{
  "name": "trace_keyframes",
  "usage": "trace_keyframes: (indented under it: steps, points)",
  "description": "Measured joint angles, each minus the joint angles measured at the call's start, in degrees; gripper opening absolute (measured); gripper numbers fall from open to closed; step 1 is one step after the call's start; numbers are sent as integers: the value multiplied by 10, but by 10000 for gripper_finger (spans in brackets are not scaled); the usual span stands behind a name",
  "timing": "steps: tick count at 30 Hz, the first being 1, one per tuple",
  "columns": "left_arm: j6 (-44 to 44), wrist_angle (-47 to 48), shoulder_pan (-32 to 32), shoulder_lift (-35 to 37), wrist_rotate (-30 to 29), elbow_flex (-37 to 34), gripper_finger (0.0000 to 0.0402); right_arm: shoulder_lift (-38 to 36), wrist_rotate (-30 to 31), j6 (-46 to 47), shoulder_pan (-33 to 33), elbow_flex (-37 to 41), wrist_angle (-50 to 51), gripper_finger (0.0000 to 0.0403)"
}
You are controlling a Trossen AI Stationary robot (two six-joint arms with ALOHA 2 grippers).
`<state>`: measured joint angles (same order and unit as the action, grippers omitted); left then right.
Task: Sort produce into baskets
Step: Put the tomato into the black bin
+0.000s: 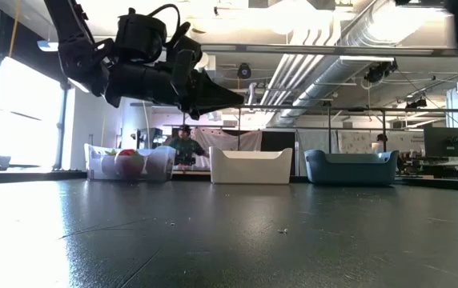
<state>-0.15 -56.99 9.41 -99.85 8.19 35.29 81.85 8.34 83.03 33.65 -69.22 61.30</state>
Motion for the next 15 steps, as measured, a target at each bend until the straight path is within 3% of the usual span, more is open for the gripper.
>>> trace_keyframes:
  steps: [5,8,15]
  points:
    - [20,-1,0,0,0,0,1,60,-82,108,23,-46,3,2]
    - [28,-15,0,0,0,0,1,98,-136,150,37,-74,3,23]
    - [37,-60,0,0,0,1,1,180,-221,218,52,-135,58,153]
